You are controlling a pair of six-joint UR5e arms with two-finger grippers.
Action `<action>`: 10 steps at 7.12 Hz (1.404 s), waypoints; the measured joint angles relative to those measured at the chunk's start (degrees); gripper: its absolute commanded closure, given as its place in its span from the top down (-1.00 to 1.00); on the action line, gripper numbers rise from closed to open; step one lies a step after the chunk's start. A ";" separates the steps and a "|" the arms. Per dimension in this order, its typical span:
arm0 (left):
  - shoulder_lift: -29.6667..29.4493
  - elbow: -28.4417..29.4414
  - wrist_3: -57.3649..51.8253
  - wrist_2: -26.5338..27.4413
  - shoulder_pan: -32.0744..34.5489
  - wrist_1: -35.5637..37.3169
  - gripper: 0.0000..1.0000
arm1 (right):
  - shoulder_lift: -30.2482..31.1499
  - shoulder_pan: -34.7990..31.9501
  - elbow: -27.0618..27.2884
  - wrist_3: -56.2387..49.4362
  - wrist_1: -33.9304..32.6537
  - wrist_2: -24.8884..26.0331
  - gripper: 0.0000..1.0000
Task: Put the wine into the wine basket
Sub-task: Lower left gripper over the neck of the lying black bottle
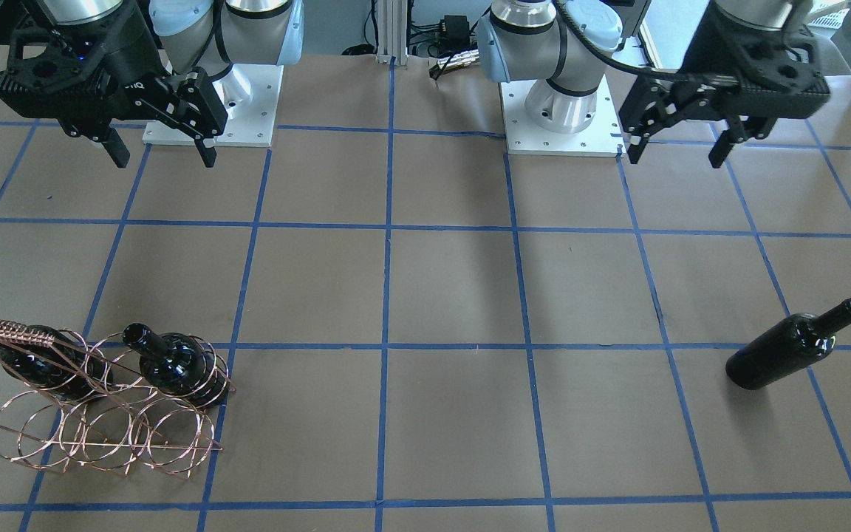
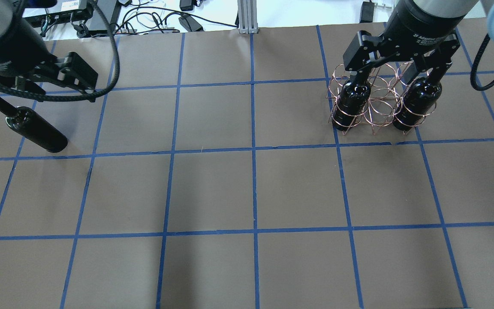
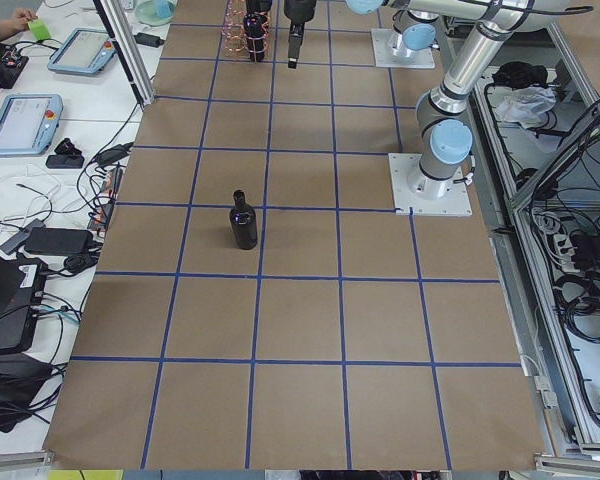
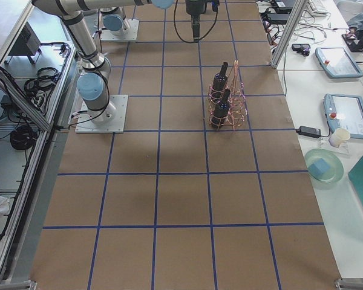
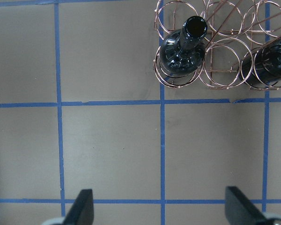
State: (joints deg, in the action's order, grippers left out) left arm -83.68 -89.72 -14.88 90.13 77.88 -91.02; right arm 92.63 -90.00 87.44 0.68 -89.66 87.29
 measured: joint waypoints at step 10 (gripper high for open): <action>-16.90 2.17 -33.97 -2.95 -23.29 15.63 0.98 | -2.54 0.15 1.10 -0.43 -2.29 2.73 1.00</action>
State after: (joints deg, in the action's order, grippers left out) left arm -100.58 -87.55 -48.85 87.18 54.59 -75.39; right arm 90.09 -89.85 88.54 0.25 -91.95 90.02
